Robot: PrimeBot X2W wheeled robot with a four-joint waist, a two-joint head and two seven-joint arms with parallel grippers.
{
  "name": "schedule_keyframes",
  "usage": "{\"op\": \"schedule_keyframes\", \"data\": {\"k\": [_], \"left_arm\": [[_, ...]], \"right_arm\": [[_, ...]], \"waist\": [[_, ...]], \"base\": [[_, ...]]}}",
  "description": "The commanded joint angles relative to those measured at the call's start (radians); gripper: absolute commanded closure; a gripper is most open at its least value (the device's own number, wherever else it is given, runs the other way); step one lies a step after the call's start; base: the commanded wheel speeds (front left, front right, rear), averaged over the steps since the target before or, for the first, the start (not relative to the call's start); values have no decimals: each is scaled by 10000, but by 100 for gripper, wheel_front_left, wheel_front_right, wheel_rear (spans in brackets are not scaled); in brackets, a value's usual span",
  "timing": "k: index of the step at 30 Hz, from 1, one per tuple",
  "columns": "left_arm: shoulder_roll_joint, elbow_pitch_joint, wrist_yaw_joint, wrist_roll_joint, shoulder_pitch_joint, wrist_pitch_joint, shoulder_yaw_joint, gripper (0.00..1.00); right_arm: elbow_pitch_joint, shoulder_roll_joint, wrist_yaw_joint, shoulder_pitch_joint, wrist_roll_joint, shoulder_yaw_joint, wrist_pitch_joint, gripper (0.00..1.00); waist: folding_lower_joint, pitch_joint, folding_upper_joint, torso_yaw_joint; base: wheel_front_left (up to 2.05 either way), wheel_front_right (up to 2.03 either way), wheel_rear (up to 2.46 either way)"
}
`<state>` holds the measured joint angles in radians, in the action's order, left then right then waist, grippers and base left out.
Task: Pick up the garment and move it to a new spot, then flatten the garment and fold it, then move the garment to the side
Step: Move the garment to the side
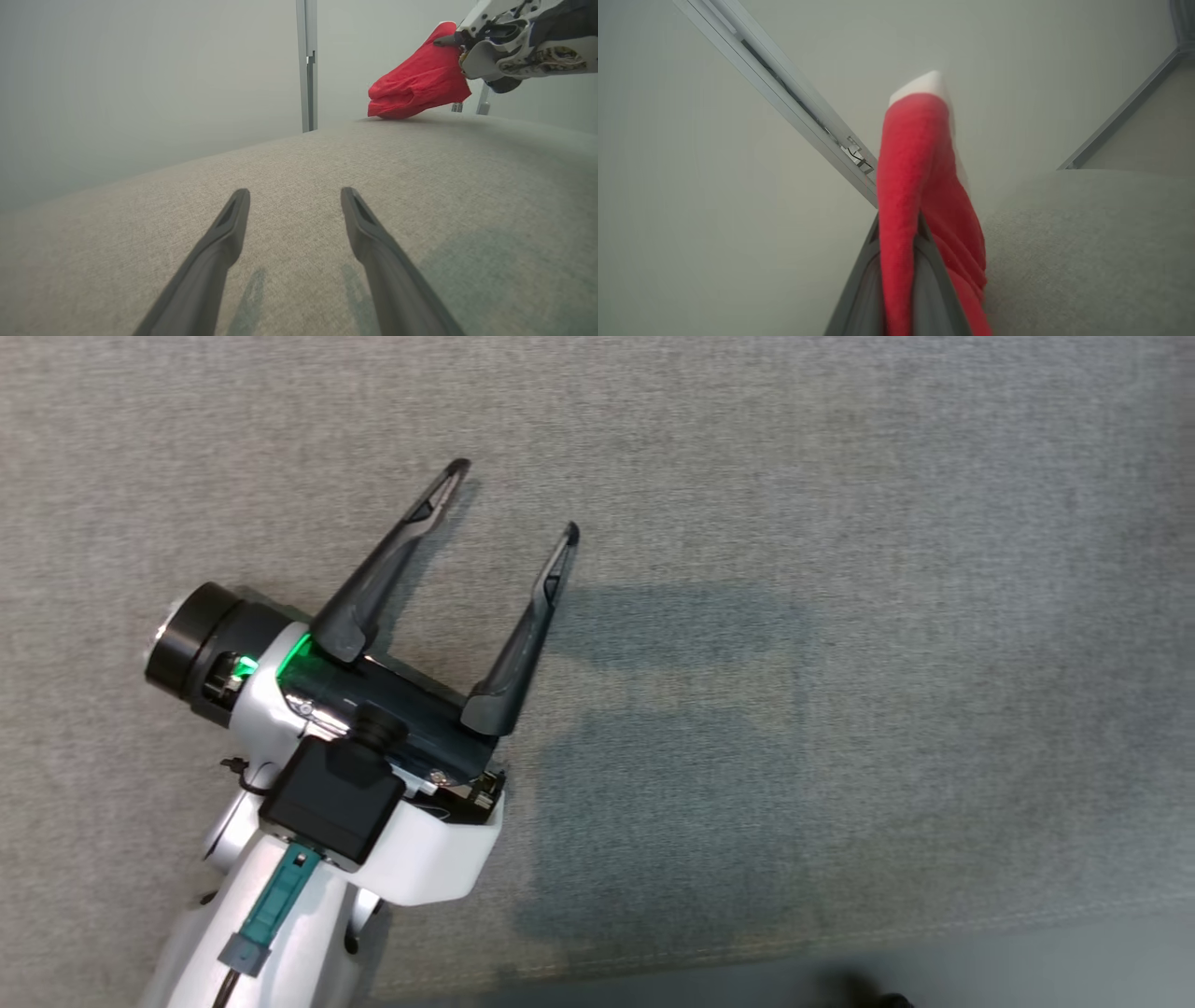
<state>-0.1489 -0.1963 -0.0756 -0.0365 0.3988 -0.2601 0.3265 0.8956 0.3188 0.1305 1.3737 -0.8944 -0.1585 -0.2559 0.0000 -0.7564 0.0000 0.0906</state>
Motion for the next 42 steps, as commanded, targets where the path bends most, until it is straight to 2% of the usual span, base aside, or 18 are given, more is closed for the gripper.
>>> {"op": "schedule_keyframes", "data": {"k": [1,7,14,15,16,17,21,26,30,32,35,39,42], "left_arm": [[-189,-208,104,-165,72,-17,-265,0],[-376,-85,122,-172,155,-17,-209,0],[-473,6,151,-167,215,-17,-77,0],[-488,22,153,-149,219,-17,-75,0],[-503,42,156,-134,222,-17,-72,0],[-512,55,163,-123,225,-17,-62,0],[-513,78,222,-86,223,-17,-20,0],[-501,172,317,24,149,-17,-3,0],[-395,184,426,188,120,-17,-2,0],[-297,226,486,361,61,-17,-42,0],[-137,376,625,605,-69,-17,-160,0],[134,635,781,950,-337,-17,-293,0],[244,739,834,1096,-525,-17,-343,0]], "right_arm": [[-127,63,2,-451,220,-194,-59,100],[143,-251,2,-1378,788,-846,-59,100],[1156,-307,2,-1713,1820,-1744,-59,100],[1347,-295,2,-1694,2050,-1878,-59,90],[1523,-270,2,-1675,2268,-2064,-59,55],[1682,-238,2,-1653,2501,-2279,-59,0],[2215,-208,2,-1559,3544,-3086,-59,0],[3076,135,2,-1621,5728,-3799,-59,0],[2536,198,2,-1587,7693,-4518,-59,0],[1911,-139,2,-1546,8615,-4747,-59,0],[995,-1012,2,-1542,9435,-4620,-59,0],[628,-1653,2,-2002,9947,-3865,-59,0],[524,-1855,2,-2326,9967,-3298,-59,0]], "waist": [[0,-75,0,236],[0,25,0,823],[0,158,0,1065],[0,174,0,1066],[0,195,0,1060],[0,216,0,1049],[0,332,0,1018],[0,688,0,1045],[0,1113,0,1023],[0,1372,0,999],[0,1859,0,915],[0,2633,0,678],[0,3039,0,512]], "base": [[0,0,0],[0,0,0],[0,0,0],[0,0,0],[0,0,0],[0,0,0],[0,0,0],[0,0,0],[0,0,0],[0,0,0],[0,0,0],[0,0,0],[0,0,0]]}}
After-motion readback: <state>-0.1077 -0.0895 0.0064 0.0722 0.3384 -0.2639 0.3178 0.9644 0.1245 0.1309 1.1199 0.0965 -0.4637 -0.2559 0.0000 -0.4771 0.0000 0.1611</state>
